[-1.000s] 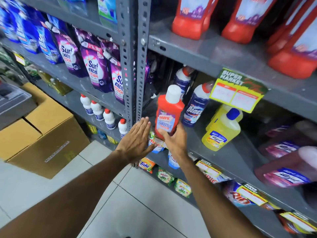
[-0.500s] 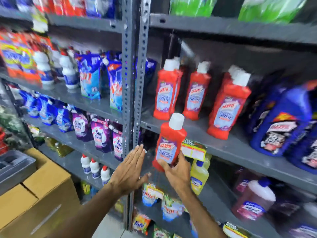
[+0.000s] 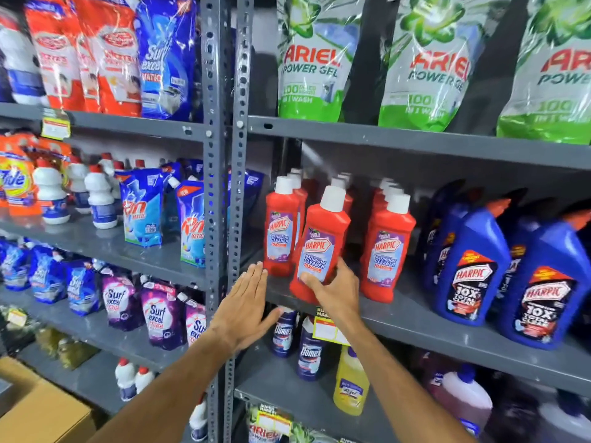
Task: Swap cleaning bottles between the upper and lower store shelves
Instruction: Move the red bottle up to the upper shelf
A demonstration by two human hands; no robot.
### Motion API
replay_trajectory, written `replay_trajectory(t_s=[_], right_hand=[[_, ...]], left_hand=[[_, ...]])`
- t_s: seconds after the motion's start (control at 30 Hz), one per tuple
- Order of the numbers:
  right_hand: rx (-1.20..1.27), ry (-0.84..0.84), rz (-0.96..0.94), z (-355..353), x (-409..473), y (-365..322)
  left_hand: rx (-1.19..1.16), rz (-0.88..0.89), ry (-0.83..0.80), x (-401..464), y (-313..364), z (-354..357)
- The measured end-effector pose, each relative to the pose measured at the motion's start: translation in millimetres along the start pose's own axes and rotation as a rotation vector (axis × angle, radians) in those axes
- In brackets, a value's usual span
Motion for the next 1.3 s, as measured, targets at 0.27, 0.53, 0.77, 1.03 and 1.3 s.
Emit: replay_trajectory(t_s=[0.27, 0.53, 0.77, 1.03, 1.3], right_hand=[[-0.054, -0.041, 0.018, 12, 42, 22], [0.002, -0.080, 0.058, 24, 60, 39], [0.112, -0.056, 0.032, 25, 56, 45], [0.143, 0.001, 0.020, 18, 49, 43], [0.157, -0.066, 0.065, 24, 54, 53]], left_hand=[[-0.079, -0.066, -0.034, 21, -7, 22], [-0.073, -0.049, 0.040, 21, -11, 32], [-0.058, -0.050, 0.042, 23, -13, 33], [-0.068, -0.055, 0.027, 23, -12, 33], [-0.062, -0.071, -0.003, 23, -13, 34]])
Point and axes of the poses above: each hand's wrist, its own x-axis towards the middle knuckle, its own z-axis out of the palm, y = z × x, the point moved 7 cm from there along x, towards the middle knuckle, and after that the axes turned 12 degrees about -x, right-handed, at the moved point
